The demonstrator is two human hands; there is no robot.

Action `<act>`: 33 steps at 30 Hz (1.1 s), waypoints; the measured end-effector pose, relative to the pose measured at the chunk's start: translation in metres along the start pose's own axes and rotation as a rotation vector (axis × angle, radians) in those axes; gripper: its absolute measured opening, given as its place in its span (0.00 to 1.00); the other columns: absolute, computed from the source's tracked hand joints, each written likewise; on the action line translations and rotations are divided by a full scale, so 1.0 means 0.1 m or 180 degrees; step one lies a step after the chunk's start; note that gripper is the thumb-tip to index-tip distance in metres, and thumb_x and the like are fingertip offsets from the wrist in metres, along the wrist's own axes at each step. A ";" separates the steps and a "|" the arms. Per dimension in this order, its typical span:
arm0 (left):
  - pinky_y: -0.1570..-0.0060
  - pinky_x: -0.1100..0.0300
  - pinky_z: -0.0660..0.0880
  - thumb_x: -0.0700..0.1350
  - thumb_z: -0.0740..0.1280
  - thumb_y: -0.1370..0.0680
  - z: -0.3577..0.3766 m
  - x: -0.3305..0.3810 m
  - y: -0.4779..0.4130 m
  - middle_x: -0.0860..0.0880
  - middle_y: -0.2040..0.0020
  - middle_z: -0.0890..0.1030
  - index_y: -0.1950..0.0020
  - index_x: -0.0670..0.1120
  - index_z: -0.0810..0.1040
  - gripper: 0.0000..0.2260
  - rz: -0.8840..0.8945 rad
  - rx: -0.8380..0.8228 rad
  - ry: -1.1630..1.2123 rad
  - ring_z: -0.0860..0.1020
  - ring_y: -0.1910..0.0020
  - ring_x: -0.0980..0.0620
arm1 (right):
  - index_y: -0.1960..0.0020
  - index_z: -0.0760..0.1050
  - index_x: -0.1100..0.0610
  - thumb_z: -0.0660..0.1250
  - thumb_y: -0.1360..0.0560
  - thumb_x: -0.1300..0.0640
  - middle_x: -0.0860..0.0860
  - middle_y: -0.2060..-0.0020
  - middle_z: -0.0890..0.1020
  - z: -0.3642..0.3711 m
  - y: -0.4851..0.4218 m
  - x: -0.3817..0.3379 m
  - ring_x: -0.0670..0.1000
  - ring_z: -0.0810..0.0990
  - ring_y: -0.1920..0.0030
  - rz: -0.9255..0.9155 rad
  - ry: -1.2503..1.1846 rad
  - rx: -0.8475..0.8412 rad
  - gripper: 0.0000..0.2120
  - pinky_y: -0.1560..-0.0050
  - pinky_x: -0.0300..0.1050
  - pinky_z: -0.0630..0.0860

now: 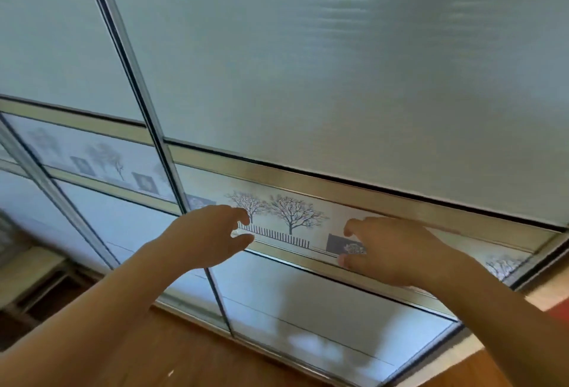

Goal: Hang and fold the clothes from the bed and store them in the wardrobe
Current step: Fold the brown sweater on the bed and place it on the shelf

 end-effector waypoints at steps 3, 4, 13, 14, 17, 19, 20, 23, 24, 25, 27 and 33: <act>0.40 0.57 0.74 0.63 0.61 0.21 0.04 -0.30 0.03 0.59 0.38 0.78 0.33 0.60 0.72 0.18 -0.0272 -0.0094 0.0016 0.77 0.44 0.57 | 0.32 0.67 0.43 0.58 0.25 0.30 0.46 0.40 0.78 0.00 -0.37 -0.30 0.51 0.78 0.41 -0.0271 -0.0047 -0.0089 0.27 0.48 0.46 0.75; 0.40 0.56 0.74 0.63 0.61 0.21 0.04 -0.42 0.03 0.59 0.38 0.78 0.33 0.60 0.72 0.18 -0.0341 -0.0108 0.0035 0.76 0.45 0.58 | 0.32 0.68 0.43 0.59 0.25 0.30 0.45 0.40 0.78 0.00 -0.50 -0.41 0.51 0.78 0.42 -0.0347 -0.0072 -0.0116 0.27 0.48 0.46 0.75; 0.36 0.52 0.73 0.62 0.60 0.19 0.12 -2.10 -0.20 0.57 0.34 0.75 0.28 0.57 0.69 0.20 -0.0636 -0.0369 0.0083 0.74 0.36 0.54 | 0.32 0.71 0.44 0.63 0.25 0.31 0.45 0.38 0.78 0.13 -1.81 -1.75 0.47 0.78 0.45 -0.0529 -0.0533 -0.0427 0.26 0.52 0.42 0.71; 0.36 0.52 0.73 0.62 0.60 0.19 0.15 -2.32 -0.24 0.56 0.34 0.75 0.28 0.57 0.69 0.21 -0.0648 -0.0432 0.0086 0.74 0.36 0.54 | 0.32 0.70 0.44 0.63 0.25 0.31 0.46 0.38 0.79 0.14 -1.96 -1.93 0.48 0.78 0.44 -0.0527 -0.0543 -0.0461 0.26 0.50 0.43 0.73; 0.37 0.51 0.73 0.61 0.60 0.18 0.16 -2.90 -0.35 0.55 0.33 0.75 0.27 0.56 0.68 0.21 -0.0653 -0.0554 0.0114 0.74 0.36 0.53 | 0.31 0.69 0.44 0.62 0.24 0.32 0.47 0.37 0.79 0.12 -2.32 -2.46 0.49 0.78 0.43 -0.0517 -0.0648 -0.0589 0.26 0.49 0.45 0.74; 0.37 0.52 0.73 0.60 0.60 0.18 0.12 -3.18 -0.43 0.55 0.33 0.75 0.27 0.56 0.68 0.21 -0.0621 -0.0604 0.0162 0.74 0.36 0.53 | 0.31 0.70 0.46 0.62 0.23 0.33 0.48 0.38 0.79 0.05 -2.49 -2.75 0.49 0.78 0.44 -0.0525 -0.0702 -0.0601 0.25 0.52 0.44 0.73; 0.37 0.52 0.73 0.60 0.60 0.19 0.09 -3.28 -0.47 0.56 0.34 0.75 0.27 0.56 0.69 0.20 -0.0597 -0.0604 0.0173 0.75 0.36 0.53 | 0.31 0.70 0.47 0.62 0.22 0.34 0.48 0.38 0.79 0.00 -2.56 -2.87 0.48 0.78 0.45 -0.0501 -0.0736 -0.0598 0.25 0.51 0.44 0.74; 0.37 0.51 0.74 0.60 0.60 0.19 0.02 -3.52 -0.60 0.56 0.34 0.76 0.28 0.56 0.69 0.20 -0.0495 -0.0599 0.0161 0.75 0.37 0.53 | 0.30 0.69 0.48 0.61 0.21 0.35 0.49 0.41 0.80 -0.10 -2.69 -3.14 0.49 0.79 0.45 -0.0419 -0.0806 -0.0550 0.25 0.47 0.47 0.78; 0.37 0.51 0.73 0.60 0.60 0.19 0.01 -3.58 -0.62 0.56 0.34 0.75 0.28 0.57 0.68 0.20 -0.0470 -0.0611 0.0158 0.75 0.36 0.53 | 0.30 0.70 0.48 0.61 0.21 0.35 0.49 0.41 0.80 -0.12 -2.73 -3.20 0.49 0.79 0.45 -0.0393 -0.0805 -0.0523 0.25 0.46 0.47 0.78; 0.37 0.51 0.73 0.60 0.60 0.19 0.01 -3.63 -0.64 0.56 0.33 0.75 0.28 0.57 0.68 0.20 -0.0450 -0.0617 0.0156 0.74 0.36 0.53 | 0.30 0.70 0.49 0.61 0.21 0.36 0.49 0.42 0.81 -0.13 -2.75 -3.26 0.49 0.79 0.45 -0.0376 -0.0807 -0.0495 0.25 0.46 0.48 0.78; 0.37 0.51 0.73 0.60 0.59 0.19 0.01 -3.71 -0.67 0.56 0.33 0.74 0.27 0.57 0.67 0.21 -0.0404 -0.0591 0.0139 0.74 0.35 0.53 | 0.30 0.69 0.50 0.61 0.21 0.36 0.50 0.42 0.80 -0.14 -2.80 -3.37 0.49 0.79 0.46 -0.0365 -0.0813 -0.0435 0.26 0.49 0.46 0.77; 0.38 0.53 0.73 0.61 0.60 0.19 -0.08 -3.98 -0.75 0.58 0.35 0.75 0.28 0.58 0.68 0.20 -0.0244 -0.0397 0.0149 0.74 0.36 0.54 | 0.35 0.70 0.51 0.58 0.20 0.35 0.49 0.49 0.77 -0.17 -2.91 -3.65 0.50 0.78 0.52 -0.0197 -0.0695 -0.0254 0.23 0.51 0.50 0.79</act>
Point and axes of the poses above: each hand's wrist, its own y-axis away from the middle knuckle, its own z-axis out of the palm, x = y × z, the point moved 3 cm from there along -y, towards the middle knuckle
